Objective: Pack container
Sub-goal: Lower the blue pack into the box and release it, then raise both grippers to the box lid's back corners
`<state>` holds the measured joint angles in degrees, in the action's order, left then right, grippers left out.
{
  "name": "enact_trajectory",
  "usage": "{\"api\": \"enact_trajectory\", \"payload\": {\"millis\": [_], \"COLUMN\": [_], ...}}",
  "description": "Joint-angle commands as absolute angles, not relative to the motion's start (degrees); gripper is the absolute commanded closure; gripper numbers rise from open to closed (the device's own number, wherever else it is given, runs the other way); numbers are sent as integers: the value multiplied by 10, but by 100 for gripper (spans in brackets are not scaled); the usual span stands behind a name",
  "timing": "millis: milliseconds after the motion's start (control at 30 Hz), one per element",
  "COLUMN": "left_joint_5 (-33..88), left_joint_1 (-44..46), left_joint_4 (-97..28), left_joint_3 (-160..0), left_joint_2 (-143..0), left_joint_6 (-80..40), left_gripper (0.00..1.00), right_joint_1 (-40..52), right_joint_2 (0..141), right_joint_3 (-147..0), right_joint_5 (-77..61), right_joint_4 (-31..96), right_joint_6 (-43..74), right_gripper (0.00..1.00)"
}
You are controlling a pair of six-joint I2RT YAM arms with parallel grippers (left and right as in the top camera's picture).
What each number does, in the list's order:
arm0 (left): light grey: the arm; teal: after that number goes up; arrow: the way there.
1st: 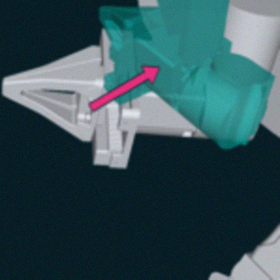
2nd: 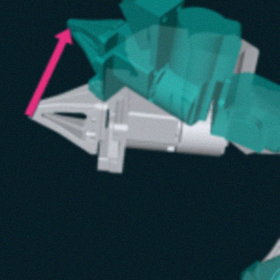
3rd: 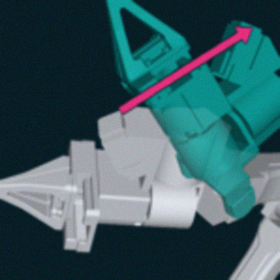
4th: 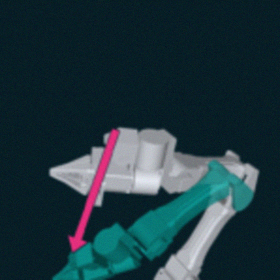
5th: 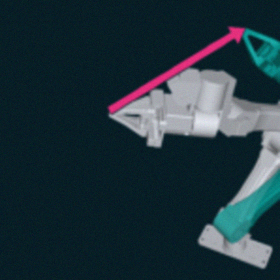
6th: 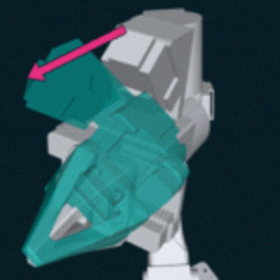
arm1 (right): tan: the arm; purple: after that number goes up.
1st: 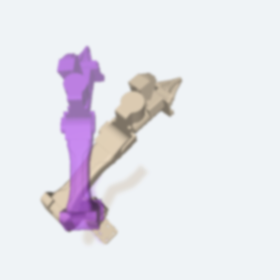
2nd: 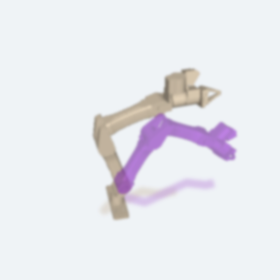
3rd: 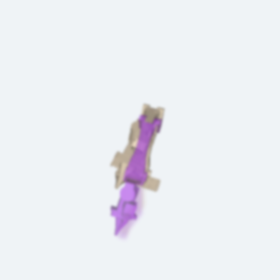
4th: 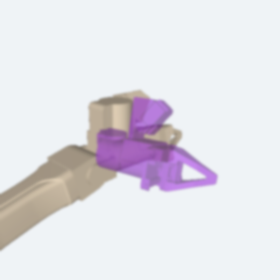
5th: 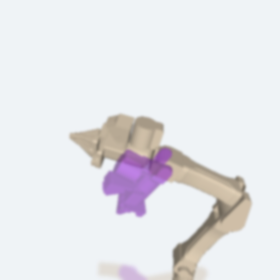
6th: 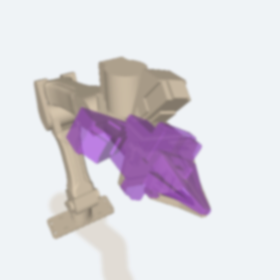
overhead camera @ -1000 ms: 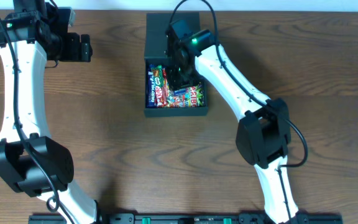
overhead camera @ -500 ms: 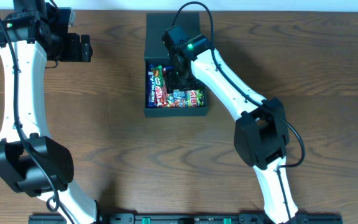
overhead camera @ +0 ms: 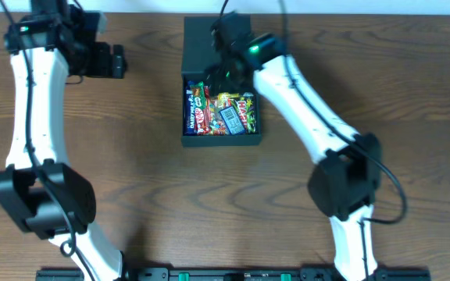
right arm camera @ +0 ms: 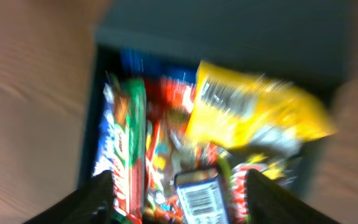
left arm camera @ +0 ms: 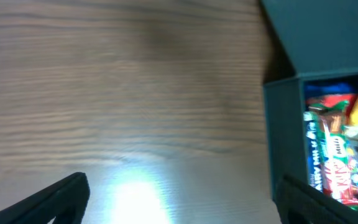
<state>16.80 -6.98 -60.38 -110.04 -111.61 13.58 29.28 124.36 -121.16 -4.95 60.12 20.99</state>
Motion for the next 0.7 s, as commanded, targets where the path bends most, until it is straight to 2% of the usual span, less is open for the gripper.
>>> {"api": "enact_trajectory", "payload": {"millis": [0,167,200,300,400,667], "left_joint_5": [231,243,243,248,273,292], "left_joint_1": [-49,-24,-20,-9,0,4], "left_joint_4": [-590,-538,-526,-491,-462,-443], "left_joint_3": [-1099,-1099,-1099,-1099,-1099,-1099], "left_joint_2": [-1156,-1205,-1215,-1244,-1261,-1263], "left_joint_6": [133,76,58,14,-5,-48], "left_gripper": [12,18,24,49,95,94], "right_joint_1": [246,184,170,138,113,91], "right_joint_2": [1214,1224,1225,1233,1252,1315], "right_joint_3": [-1226,-1224,-1224,-1216,-1211,-1211], "right_joint_5": [-43,-43,-43,-41,-52,-112], "right_joint_4": [593,595,594,576,564,570], "right_joint_6": [196,196,196,197,197,197], "right_gripper": [46,63,74,96,98,99]}}
